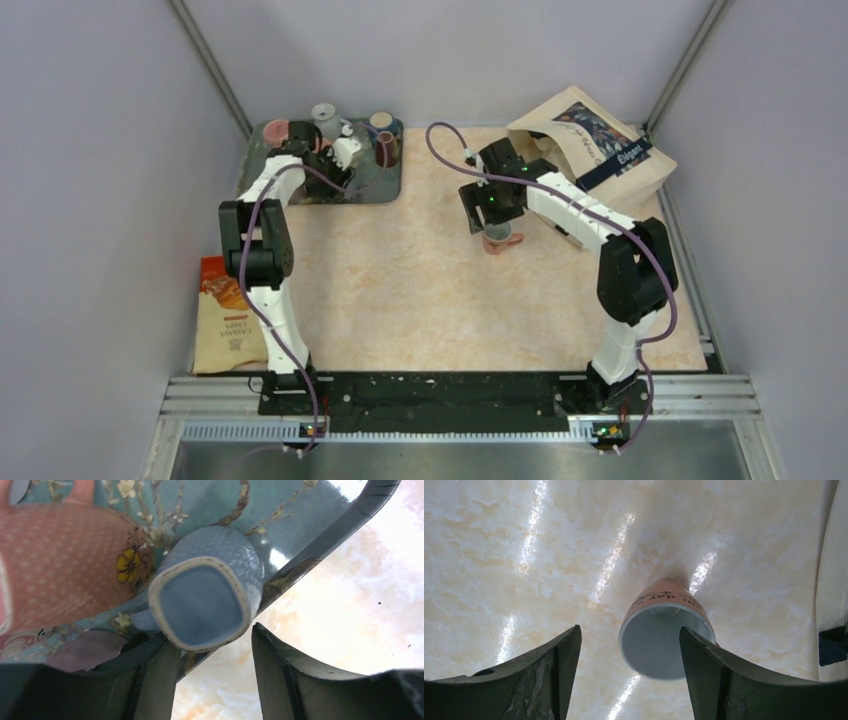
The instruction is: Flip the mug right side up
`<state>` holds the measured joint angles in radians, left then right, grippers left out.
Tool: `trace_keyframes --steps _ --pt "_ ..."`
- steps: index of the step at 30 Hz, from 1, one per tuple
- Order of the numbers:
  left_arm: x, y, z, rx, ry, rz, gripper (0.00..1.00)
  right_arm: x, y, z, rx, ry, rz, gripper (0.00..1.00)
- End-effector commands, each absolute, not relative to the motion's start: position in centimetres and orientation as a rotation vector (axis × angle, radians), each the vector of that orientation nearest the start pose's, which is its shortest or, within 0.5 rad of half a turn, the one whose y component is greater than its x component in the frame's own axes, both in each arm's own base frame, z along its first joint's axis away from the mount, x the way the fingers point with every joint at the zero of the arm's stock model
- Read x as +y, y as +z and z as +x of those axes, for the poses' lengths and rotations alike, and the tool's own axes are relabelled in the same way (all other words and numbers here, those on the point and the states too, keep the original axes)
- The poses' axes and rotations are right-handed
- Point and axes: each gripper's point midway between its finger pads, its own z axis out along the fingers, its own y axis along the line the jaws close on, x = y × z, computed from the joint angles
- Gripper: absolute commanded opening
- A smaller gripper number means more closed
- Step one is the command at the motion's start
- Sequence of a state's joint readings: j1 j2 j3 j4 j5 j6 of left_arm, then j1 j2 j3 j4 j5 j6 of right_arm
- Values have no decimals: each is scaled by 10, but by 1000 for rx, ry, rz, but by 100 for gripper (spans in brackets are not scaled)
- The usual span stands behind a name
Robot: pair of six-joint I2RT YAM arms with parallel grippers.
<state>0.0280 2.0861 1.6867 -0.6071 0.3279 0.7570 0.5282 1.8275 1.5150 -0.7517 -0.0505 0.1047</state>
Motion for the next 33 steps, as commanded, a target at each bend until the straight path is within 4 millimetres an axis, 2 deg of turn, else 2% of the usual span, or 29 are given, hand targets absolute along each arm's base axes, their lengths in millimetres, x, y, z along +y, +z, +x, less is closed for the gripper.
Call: trace_keyframes --steps 1,6,8,11,14,18,19,21,23,25,33 --pt "-46 119 511 2131 -101 1037 57 233 158 366 2475 321 -586 72" --pt "-81 133 481 2062 -230 1128 56 230 155 364 2480 306 -593 72" --pt "-88 140 472 2050 -285 1144 56 229 152 364 2486 299 -595 72" --pt "-88 147 464 2069 -313 1172 56 228 150 361 2492 296 -605 72" --pt "-72 156 475 2078 -216 1167 59 226 148 360 2496 294 -609 72" --pt "-32 153 506 2097 -56 1144 72 226 145 358 2504 295 -617 72" --pt "-19 145 512 2127 -49 1142 73 226 145 357 2503 300 -620 72" --pt "-4 148 526 2137 -27 1143 73 226 146 356 2502 306 -623 72" --pt "5 142 534 2155 -11 1164 69 225 145 355 2502 302 -626 73" --pt "8 134 538 2166 -13 1195 67 225 144 354 2503 301 -632 73" --pt "-5 104 533 2161 -123 1269 65 220 135 349 2526 282 -640 74"
